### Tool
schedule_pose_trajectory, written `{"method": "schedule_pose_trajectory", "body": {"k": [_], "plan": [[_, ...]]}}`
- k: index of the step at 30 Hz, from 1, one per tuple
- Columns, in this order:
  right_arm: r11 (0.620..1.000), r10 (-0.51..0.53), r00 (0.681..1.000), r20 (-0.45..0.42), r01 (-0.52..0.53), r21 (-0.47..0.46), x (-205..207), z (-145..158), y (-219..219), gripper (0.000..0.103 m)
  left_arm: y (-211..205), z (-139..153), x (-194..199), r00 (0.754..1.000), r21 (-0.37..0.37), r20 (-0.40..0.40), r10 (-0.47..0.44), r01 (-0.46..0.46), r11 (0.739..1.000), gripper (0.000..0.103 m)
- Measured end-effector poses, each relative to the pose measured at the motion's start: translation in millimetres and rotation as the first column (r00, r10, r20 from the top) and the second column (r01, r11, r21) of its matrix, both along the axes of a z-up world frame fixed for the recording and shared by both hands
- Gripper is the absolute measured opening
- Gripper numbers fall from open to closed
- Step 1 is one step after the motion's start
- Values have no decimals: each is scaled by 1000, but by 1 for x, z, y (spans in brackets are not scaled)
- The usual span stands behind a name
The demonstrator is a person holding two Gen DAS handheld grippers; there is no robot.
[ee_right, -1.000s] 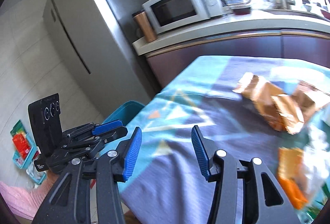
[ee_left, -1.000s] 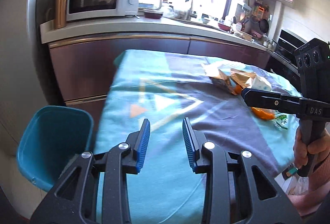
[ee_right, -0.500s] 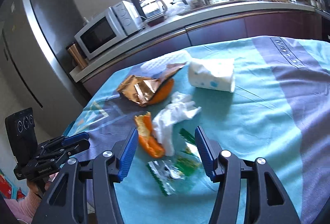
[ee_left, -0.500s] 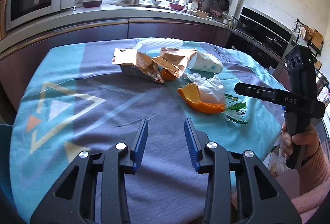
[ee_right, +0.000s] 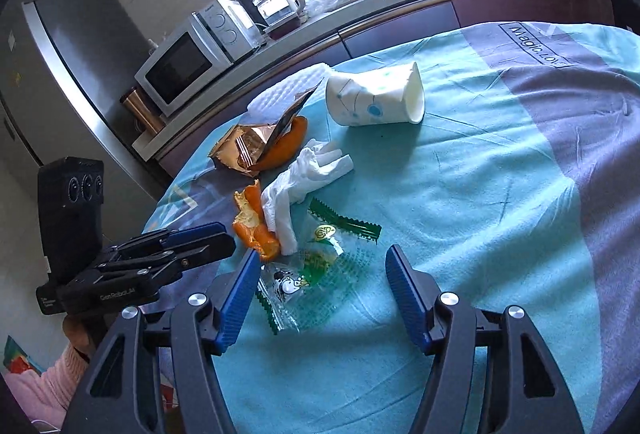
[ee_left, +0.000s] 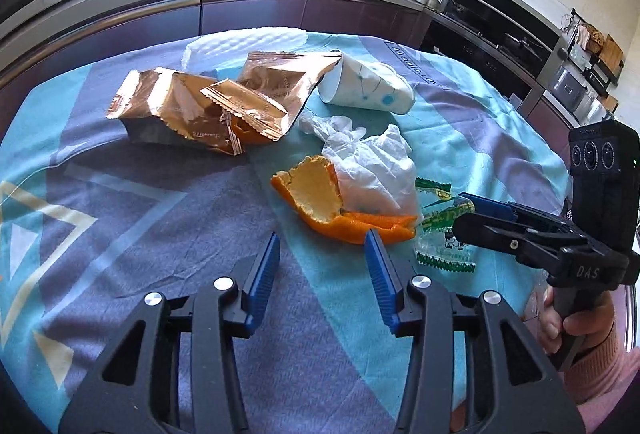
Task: Collect trash
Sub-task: 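Move both open tools back over the table, then close the left tool on the orange peel while the right tool grasps the green wrapper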
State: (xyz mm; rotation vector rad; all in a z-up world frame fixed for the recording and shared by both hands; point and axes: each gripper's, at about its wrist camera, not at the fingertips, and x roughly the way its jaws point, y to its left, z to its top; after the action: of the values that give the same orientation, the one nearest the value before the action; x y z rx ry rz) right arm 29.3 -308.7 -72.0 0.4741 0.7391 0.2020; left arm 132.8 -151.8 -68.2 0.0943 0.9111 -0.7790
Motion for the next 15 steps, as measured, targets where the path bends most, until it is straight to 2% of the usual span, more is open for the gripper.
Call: {"method": "schedule_pose_trajectory", "body": {"k": [6,11,13,15], "plan": [[1000,5,1000,7,-5,17,-3,-1,-3,59,-16,-1,13,1000,-2,-24,-9,9,1000,46],[999,13,1000,3,-14,29,-5,-3,-5,43,-17,-1,14,999,-26,-48,-13,12,1000,35],[999,16,1000,1,-16,43,-5,-4,-6,31,-17,-1,12,999,-30,-47,-11,10,999,32],[998,24,1000,2,-24,52,-6,-5,-7,23,-18,0,11,999,-38,-52,-15,13,999,22]]}}
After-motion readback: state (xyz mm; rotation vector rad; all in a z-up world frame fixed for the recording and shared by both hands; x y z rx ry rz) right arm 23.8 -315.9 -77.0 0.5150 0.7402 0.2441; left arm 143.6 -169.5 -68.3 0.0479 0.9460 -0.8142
